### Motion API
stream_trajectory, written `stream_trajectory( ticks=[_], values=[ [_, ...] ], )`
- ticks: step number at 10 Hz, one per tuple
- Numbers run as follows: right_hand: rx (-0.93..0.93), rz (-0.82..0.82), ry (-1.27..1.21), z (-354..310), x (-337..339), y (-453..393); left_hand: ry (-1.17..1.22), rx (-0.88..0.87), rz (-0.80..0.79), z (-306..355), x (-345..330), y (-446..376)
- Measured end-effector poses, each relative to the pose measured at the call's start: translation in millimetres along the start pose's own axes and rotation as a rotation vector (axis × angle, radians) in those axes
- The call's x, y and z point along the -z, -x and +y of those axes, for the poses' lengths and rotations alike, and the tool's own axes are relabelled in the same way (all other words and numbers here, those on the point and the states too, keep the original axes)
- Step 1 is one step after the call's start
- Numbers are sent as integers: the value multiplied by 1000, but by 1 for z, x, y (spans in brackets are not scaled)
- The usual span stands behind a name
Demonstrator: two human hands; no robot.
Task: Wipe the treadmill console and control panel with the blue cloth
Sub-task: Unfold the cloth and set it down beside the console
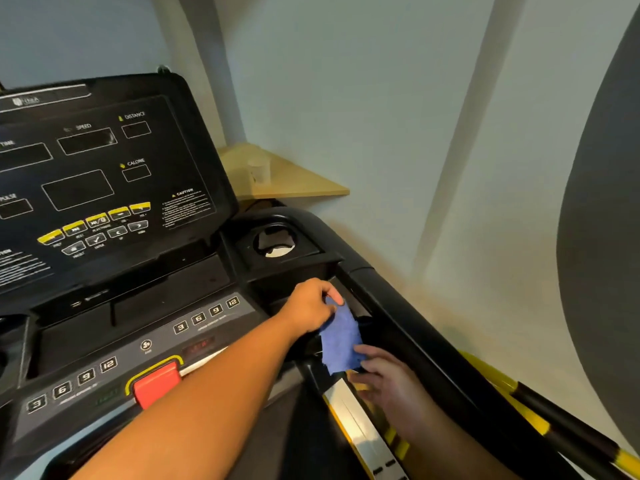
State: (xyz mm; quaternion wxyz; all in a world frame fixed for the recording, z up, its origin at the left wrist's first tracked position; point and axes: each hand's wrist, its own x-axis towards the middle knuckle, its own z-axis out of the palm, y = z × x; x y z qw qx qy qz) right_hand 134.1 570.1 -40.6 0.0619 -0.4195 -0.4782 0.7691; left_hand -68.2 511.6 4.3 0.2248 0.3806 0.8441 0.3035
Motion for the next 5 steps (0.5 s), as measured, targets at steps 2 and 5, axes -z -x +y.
stream_trajectory(
  ticks=[2,5],
  values=[
    [-11,3,17,1,0,-15,-106,11,-43,-7,-8,-2],
    [271,168,622,-26,1,-4,-221,-39,-143,-4,8,11]
  ],
)
